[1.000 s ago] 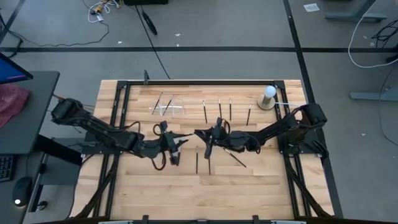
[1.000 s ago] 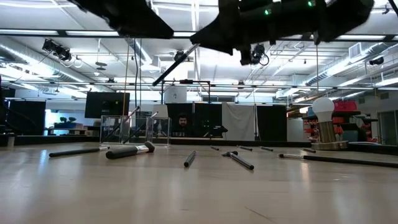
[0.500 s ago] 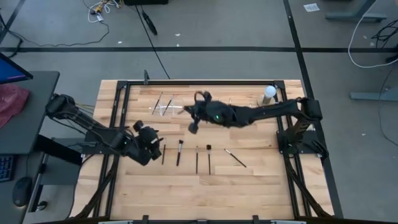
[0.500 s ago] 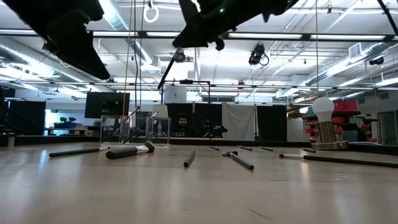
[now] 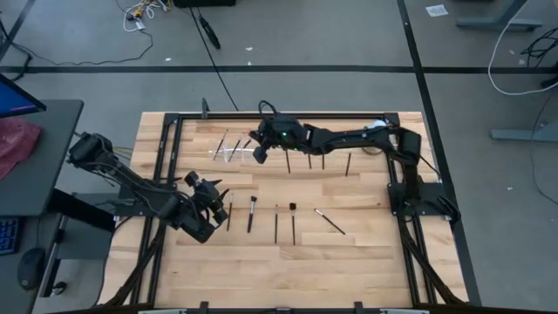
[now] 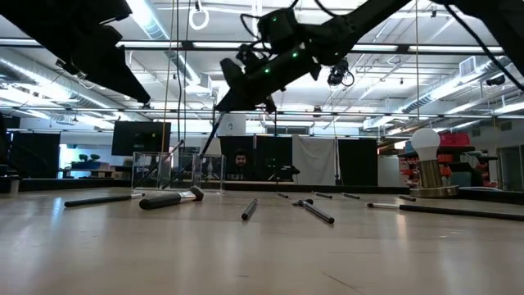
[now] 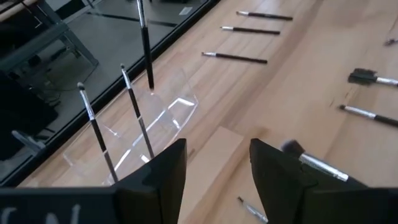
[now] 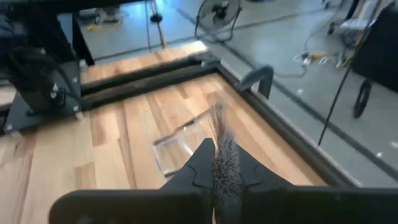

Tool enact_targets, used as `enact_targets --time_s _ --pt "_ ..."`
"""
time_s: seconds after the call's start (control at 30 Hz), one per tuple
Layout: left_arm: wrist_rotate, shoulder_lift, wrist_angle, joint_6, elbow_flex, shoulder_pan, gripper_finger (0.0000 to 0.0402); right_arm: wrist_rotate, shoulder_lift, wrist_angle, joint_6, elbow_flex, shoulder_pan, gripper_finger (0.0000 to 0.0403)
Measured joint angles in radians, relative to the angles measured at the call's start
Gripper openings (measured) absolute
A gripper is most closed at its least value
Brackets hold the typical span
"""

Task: Put items in baskets/containers
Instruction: Put the highlighter brush into the transparent organizer

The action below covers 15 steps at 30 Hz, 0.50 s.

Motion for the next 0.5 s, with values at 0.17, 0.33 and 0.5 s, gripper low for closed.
enact_targets --time_s 0.17,0.33,0.5 --pt "0.000 0.000 0.002 -0.002 0.000 0.007 0.0177 -0.076 0.050 -0.062 0.021 0.064 -0.026 0.0012" --pt "0.000 -0.001 0.005 -0.002 0.000 0.007 0.0177 -0.135 0.067 -0.124 0.044 0.071 -0.047 0.0019" --pt "0.000 -0.001 0.006 -0.001 0.000 0.007 0.0177 -0.143 0.066 -0.163 0.053 0.071 -0.064 0.0021"
